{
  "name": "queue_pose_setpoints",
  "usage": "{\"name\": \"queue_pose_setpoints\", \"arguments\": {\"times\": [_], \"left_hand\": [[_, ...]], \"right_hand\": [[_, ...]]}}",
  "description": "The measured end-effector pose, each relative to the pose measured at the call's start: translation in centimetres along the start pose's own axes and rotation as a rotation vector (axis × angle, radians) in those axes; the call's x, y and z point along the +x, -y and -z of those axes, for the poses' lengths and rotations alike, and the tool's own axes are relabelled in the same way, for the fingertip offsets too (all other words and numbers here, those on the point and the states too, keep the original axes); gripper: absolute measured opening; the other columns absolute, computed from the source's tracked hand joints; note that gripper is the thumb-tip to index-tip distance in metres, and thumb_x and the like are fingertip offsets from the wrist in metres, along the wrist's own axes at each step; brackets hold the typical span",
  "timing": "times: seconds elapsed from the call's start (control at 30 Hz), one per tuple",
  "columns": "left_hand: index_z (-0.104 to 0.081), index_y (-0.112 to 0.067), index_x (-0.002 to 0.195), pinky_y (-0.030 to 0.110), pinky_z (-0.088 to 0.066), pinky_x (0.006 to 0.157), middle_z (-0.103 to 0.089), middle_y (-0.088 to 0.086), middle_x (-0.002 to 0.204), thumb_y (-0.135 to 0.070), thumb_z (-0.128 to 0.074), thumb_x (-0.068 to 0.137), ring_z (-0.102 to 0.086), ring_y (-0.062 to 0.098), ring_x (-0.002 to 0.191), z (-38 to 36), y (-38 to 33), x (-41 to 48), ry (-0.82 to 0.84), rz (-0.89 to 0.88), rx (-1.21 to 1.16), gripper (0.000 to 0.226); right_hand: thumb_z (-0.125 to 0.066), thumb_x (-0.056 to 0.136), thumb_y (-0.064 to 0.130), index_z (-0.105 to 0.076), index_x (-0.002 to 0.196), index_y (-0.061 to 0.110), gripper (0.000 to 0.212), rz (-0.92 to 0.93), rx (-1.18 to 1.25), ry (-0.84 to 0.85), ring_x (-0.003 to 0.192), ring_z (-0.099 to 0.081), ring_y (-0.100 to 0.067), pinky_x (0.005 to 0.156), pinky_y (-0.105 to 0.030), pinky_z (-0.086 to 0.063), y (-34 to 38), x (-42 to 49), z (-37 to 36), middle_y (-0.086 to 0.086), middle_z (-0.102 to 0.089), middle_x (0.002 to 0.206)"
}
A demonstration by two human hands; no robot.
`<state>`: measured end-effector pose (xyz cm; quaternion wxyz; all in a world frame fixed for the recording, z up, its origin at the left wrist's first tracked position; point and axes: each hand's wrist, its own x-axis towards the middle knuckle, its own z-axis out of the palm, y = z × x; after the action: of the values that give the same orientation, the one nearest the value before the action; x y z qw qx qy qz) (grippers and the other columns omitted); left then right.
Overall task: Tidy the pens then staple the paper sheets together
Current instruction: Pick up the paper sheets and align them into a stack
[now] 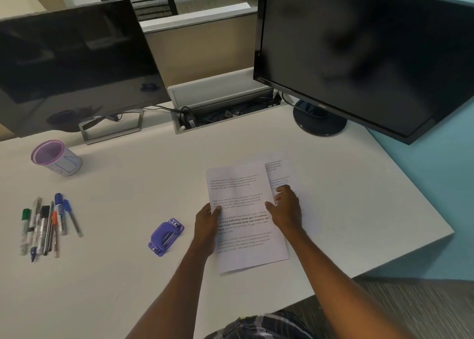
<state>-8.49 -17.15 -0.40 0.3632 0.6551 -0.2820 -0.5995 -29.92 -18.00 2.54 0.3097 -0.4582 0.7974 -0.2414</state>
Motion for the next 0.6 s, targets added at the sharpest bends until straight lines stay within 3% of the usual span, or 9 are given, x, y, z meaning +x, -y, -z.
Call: {"name": "queue_pose_setpoints", "arguments": {"times": [0.13,0.37,0.6], "left_hand": [[-0.071,-0.013,0.125,0.060,-0.058,0.101,-0.080,0.010,0.116,-0.016,-0.052,0.110,-0.077,0.036,0.105,-0.1,0.1,0.1,0.000,0.015,0.001,0.025],[-0.071,-0.011,0.123,0.060,-0.058,0.101,-0.080,0.010,0.116,-0.016,-0.052,0.110,-0.077,0.036,0.105,0.0,0.1,0.0,-0.004,0.011,0.009,0.024],[-0.071,-0.012,0.125,0.059,-0.059,0.099,-0.081,0.009,0.115,-0.017,-0.051,0.110,-0.078,0.034,0.103,-0.1,0.1,-0.1,0.001,0.006,0.032,0.025]], "right_hand": [[-0.082,0.084,0.022,-0.054,0.134,0.010,0.059,-0.052,-0.122,-0.093,0.125,-0.054,-0.029,0.097,-0.042,-0.051,-1.0,1.1,1.8,-0.012,-0.056,0.135],[-0.083,0.077,0.051,-0.044,0.135,0.004,0.084,-0.232,-0.404,-0.087,0.130,-0.045,-0.035,0.102,-0.045,-0.045,-2.1,1.8,2.7,-0.019,-0.046,0.141],[-0.086,0.074,0.050,-0.044,0.131,0.003,0.086,-0.217,-0.454,-0.075,0.128,-0.045,-0.034,0.100,-0.042,-0.047,-2.0,1.8,2.7,-0.019,-0.045,0.138]]}}
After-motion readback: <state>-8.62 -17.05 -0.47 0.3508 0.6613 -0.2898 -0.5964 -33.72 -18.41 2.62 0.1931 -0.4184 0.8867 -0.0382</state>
